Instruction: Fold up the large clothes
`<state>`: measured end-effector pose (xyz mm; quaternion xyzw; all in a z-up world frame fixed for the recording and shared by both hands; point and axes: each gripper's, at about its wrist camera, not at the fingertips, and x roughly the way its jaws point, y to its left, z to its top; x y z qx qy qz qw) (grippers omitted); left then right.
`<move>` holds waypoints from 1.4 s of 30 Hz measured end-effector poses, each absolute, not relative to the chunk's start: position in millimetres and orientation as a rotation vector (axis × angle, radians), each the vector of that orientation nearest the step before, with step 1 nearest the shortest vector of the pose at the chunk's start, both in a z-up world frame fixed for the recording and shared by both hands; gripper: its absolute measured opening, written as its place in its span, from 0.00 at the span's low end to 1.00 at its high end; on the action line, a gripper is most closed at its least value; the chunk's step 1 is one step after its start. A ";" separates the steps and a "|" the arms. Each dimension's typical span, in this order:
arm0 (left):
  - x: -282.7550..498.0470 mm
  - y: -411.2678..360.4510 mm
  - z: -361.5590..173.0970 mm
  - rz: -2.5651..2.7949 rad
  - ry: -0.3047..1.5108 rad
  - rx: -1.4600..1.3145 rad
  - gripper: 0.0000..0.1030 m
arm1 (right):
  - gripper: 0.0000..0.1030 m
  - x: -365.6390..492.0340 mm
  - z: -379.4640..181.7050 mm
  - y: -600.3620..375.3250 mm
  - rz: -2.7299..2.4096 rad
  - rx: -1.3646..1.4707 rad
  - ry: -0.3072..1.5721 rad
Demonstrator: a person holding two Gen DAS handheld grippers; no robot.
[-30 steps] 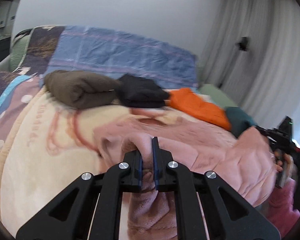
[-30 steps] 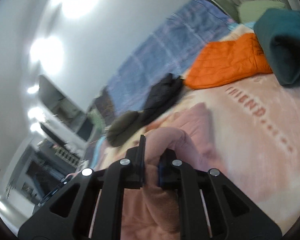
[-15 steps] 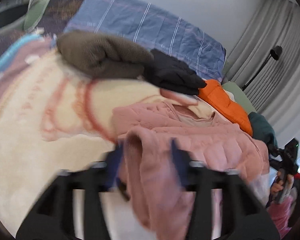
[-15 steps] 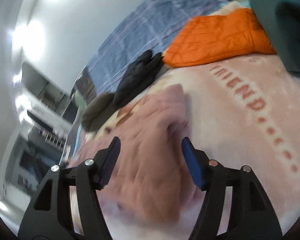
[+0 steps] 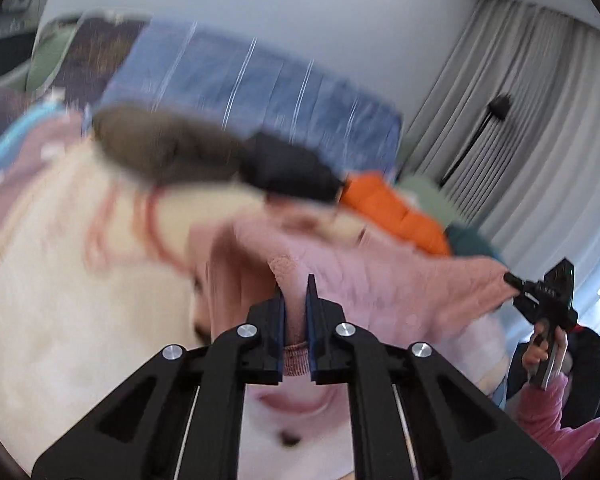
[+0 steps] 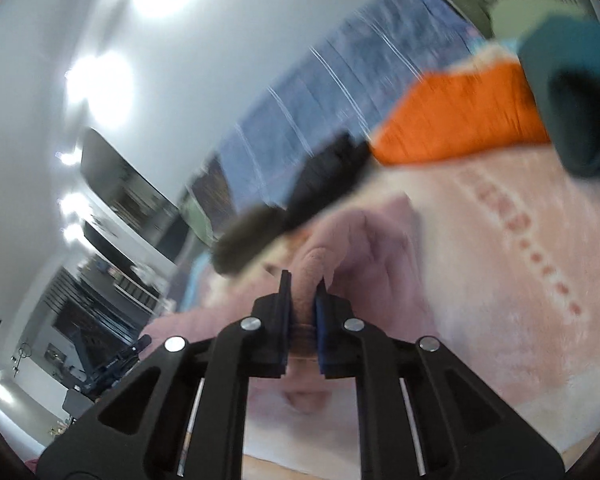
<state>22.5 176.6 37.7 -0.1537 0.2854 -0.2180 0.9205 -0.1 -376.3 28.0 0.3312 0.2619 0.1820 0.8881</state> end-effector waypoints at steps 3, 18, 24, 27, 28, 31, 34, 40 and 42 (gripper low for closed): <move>-5.2 179.5 64.0 -0.473 0.509 -0.301 0.08 | 0.10 -32.3 55.2 -376.1 0.403 0.669 0.461; 171.9 181.5 4.2 -0.164 0.803 -0.304 0.28 | 0.42 155.9 -6.5 -400.9 0.050 0.815 0.776; 166.1 205.0 11.6 -0.199 0.720 -0.364 0.50 | 0.65 151.5 -9.1 -364.4 0.060 0.525 0.735; 148.4 189.4 27.1 -0.219 0.692 -0.219 0.50 | 0.66 142.0 0.4 -354.2 0.060 0.424 0.716; 141.5 184.4 29.8 -0.247 0.684 -0.199 0.50 | 0.66 137.5 3.4 -349.3 0.083 0.403 0.709; 116.7 164.4 31.7 -0.345 0.645 -0.130 0.50 | 0.66 128.8 7.3 -325.2 0.190 0.330 0.726; 103.8 140.9 23.3 -0.469 0.657 -0.058 0.50 | 0.67 131.4 -0.3 -289.7 0.279 0.177 0.792; 149.5 82.8 -14.0 -0.432 0.807 0.145 0.50 | 0.67 182.7 -12.9 -238.9 0.233 0.011 0.835; 181.6 83.1 -16.9 -0.293 0.794 0.181 0.50 | 0.67 206.3 -11.0 -244.3 0.149 0.027 0.800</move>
